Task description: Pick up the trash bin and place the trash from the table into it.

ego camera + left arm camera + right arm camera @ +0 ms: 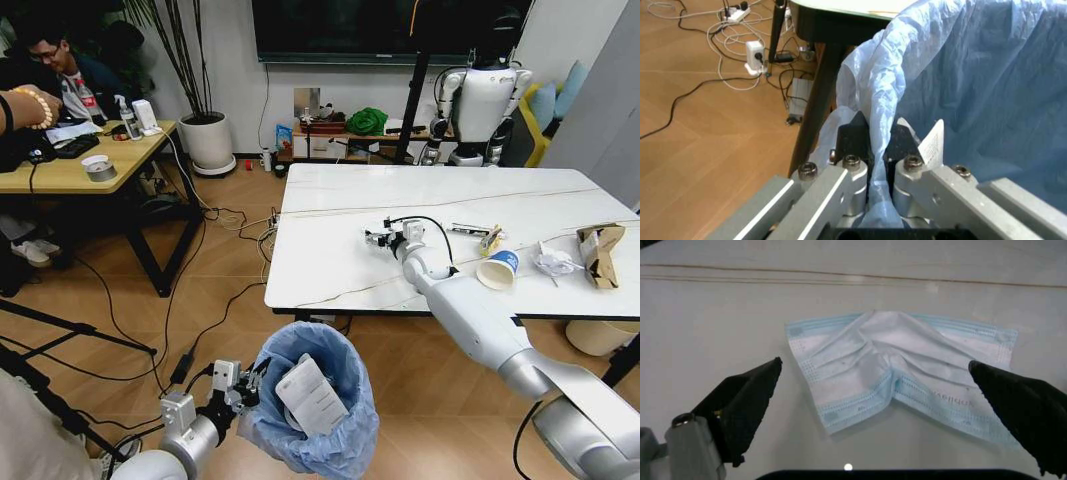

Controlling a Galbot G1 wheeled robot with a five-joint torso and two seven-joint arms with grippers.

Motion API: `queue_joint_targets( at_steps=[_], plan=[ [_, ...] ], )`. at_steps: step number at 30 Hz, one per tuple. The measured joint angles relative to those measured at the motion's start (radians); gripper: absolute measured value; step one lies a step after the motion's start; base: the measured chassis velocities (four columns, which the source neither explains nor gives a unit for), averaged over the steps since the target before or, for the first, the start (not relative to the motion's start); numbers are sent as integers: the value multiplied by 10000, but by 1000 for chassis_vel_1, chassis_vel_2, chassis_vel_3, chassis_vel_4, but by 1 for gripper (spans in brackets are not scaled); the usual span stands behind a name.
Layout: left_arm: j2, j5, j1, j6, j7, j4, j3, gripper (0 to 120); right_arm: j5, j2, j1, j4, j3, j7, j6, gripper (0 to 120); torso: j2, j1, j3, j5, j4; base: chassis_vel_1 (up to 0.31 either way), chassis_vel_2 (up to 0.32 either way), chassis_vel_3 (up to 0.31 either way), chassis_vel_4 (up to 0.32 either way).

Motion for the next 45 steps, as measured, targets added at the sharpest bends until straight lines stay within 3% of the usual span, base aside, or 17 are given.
queue_joint_targets(
  at_steps=[8,23,26,28,34,41,45],
  plan=[
    [-6,-6,-22,-1,0,-4,0,0,250,-28,-164,-125,95,-60,-87,95,0,0,0,2,-1,0,0,0,0],
    [-45,6,41,-9,6,-34,-42,0,343,-187,-323,12,115,-53,-70,39,2,-3,-3,0,-1,0,0,0,0],
    [-52,8,37,-11,7,-31,-42,0,354,-231,-316,14,105,-58,-75,34,2,-3,-2,1,0,0,0,0,0],
    [-63,11,25,-13,8,-5,-32,0,365,-291,-306,10,99,-63,-82,22,1,-2,-1,1,-1,0,0,0,0],
    [-89,13,-9,-15,11,16,-18,0,375,-339,-321,17,87,-72,-91,1,1,-2,0,1,-2,0,0,0,0],
    [-134,12,-27,-16,12,45,-58,0,554,-600,-441,345,82,-199,-116,0,1,0,2,5,4,0,0,0,0],
    [-188,12,-13,-23,12,66,-138,0,784,-1166,-650,1055,205,-334,-99,0,0,3,5,10,0,0,0,0,0]
  ],
)
